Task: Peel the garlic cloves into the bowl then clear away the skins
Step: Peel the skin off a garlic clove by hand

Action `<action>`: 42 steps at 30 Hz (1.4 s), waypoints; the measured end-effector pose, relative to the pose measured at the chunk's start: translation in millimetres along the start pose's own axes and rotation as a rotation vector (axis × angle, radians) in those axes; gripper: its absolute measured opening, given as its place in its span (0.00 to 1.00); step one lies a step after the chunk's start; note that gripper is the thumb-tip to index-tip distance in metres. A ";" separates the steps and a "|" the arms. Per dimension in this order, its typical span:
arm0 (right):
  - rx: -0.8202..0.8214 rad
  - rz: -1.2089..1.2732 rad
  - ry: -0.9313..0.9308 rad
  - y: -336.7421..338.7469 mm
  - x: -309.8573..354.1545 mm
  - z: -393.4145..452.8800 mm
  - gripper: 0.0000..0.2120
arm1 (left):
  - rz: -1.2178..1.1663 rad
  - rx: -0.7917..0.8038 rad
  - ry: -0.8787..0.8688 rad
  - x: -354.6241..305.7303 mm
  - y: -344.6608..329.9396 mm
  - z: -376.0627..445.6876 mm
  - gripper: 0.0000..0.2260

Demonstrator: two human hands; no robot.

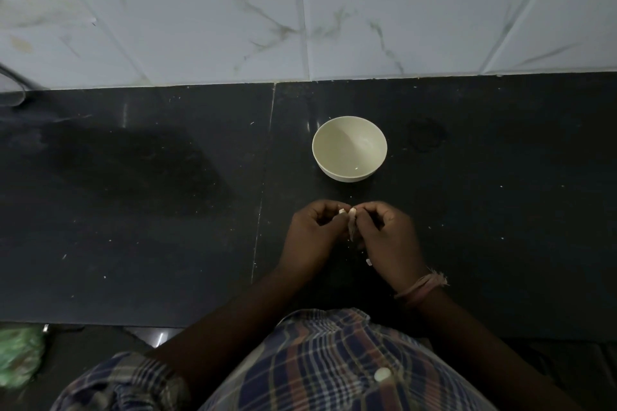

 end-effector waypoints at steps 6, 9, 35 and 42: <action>0.077 0.138 -0.023 -6.0 -1.3 -5.1 0.06 | 0.003 -0.018 0.027 5.7 3.0 4.1 0.03; 0.078 0.196 -0.044 -5.1 -3.0 -4.2 0.05 | -0.031 -0.006 0.041 5.1 1.7 3.0 0.03; 0.022 0.125 0.004 2.0 5.5 1.4 0.06 | -0.383 0.112 0.143 9.4 -6.0 8.5 0.04; 0.123 0.375 -0.128 -7.0 -6.9 4.8 0.07 | -0.565 0.143 0.248 11.4 -10.7 10.2 0.06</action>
Point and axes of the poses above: each hand's wrist, its own z-axis towards the middle knuckle, its own y-axis out of the back of the hand, x = y × z, the point moved 6 cm from there along z, towards the middle knuckle
